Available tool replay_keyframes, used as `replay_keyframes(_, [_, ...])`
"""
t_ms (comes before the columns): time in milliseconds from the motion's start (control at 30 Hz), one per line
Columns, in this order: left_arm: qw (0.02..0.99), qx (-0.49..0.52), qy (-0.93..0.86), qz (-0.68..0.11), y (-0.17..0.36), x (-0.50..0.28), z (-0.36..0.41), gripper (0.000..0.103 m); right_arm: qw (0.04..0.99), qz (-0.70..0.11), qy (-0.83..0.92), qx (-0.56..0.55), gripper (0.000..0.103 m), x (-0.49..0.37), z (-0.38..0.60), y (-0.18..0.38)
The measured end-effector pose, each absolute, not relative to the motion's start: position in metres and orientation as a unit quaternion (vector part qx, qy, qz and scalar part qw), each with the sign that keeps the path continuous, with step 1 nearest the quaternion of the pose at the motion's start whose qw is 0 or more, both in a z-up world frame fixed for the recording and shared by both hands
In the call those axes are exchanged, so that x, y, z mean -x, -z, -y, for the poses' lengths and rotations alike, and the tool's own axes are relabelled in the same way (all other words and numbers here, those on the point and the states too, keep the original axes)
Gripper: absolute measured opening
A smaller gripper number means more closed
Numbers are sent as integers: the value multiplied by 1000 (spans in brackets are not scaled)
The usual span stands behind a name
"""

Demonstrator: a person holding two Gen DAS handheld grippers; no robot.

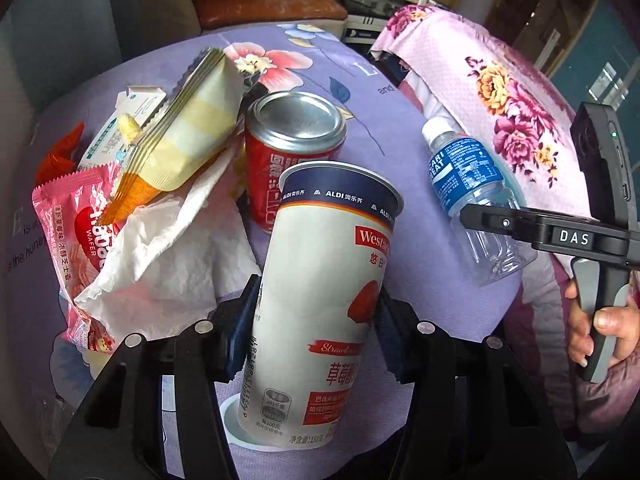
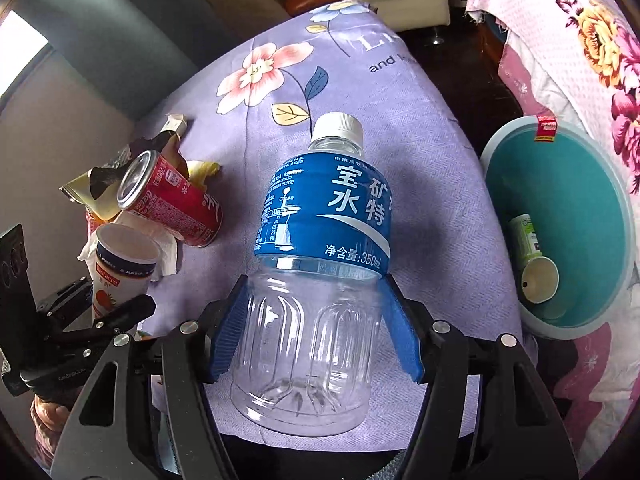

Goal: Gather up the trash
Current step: 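Drop the bottle and strawberry cup into the teal bin, opening both grippers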

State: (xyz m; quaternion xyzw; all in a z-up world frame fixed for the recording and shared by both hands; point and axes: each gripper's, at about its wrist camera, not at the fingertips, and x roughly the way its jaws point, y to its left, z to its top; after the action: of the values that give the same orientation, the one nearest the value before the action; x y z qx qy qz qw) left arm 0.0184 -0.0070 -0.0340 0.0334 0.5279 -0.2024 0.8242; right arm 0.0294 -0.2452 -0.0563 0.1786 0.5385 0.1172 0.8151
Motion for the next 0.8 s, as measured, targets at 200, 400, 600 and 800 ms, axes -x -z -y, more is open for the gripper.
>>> replay_keyframes(200, [823,-46,228,-518,16,-17,42,54,829,-510,-99,-207,62,-23,280,45])
replay_keyframes(400, [812,-77,260,-517,15,-30,104,54,844,-472,-44,-251,62,-12,348,34])
replay_keyframes(600, [790,-115,304,-520,29,-51,194,54,844,-453,20,-285,62,8,415,36])
replay_keyframes(800, [766,-152,335,-527,51,-63,267,54,836,-454,59,-301,62,20,455,51])
